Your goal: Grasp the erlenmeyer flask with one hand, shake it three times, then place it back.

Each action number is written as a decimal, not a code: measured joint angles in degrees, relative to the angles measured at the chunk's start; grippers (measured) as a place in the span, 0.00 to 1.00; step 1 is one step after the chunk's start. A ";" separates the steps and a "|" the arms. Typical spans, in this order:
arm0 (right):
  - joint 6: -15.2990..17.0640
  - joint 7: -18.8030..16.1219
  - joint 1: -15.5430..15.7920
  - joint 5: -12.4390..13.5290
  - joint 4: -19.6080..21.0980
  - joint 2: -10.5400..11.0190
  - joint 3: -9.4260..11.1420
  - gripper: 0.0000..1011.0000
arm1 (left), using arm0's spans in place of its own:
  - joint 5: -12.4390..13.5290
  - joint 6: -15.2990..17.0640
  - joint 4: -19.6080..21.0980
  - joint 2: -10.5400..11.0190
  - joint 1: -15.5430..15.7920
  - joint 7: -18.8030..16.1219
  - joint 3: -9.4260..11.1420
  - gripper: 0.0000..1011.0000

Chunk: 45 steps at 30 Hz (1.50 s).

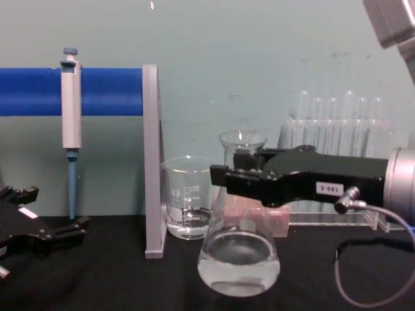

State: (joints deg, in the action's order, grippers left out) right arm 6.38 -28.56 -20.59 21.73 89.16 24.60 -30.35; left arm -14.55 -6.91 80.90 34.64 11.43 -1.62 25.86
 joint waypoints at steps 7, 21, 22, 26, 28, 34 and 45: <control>-0.45 -0.17 0.09 -0.11 -1.36 -0.44 -0.09 0.45 | 0.00 0.00 0.00 0.00 0.00 0.00 0.00 0.99; -1.78 -0.56 0.29 -0.08 -4.42 -1.33 0.14 0.45 | 0.00 0.00 0.00 0.00 0.00 0.00 0.00 0.99; -1.95 -0.62 0.30 -0.08 -4.73 -1.44 0.15 0.45 | 0.00 0.00 0.00 0.00 0.00 0.00 0.00 0.99; -2.38 -0.89 0.33 -0.06 -5.51 -1.66 0.19 0.45 | 0.00 0.00 0.00 0.00 0.00 0.00 0.00 0.99; -2.49 -0.96 0.32 -0.06 -5.72 -1.73 0.20 0.45 | 0.00 0.00 0.00 0.00 0.00 0.00 0.00 0.99; -3.04 -1.25 0.26 -0.08 -6.75 -2.04 0.21 0.45 | 0.00 0.00 0.00 0.00 0.00 0.00 0.00 0.99; -5.44 -2.41 0.30 0.19 -8.79 -2.82 0.20 0.45 | 0.00 0.00 0.00 0.00 0.00 0.00 0.00 0.99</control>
State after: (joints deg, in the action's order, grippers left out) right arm 0.94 -30.96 -20.29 21.92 80.36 21.78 -30.14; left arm -14.55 -6.91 80.90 34.65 11.43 -1.62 25.86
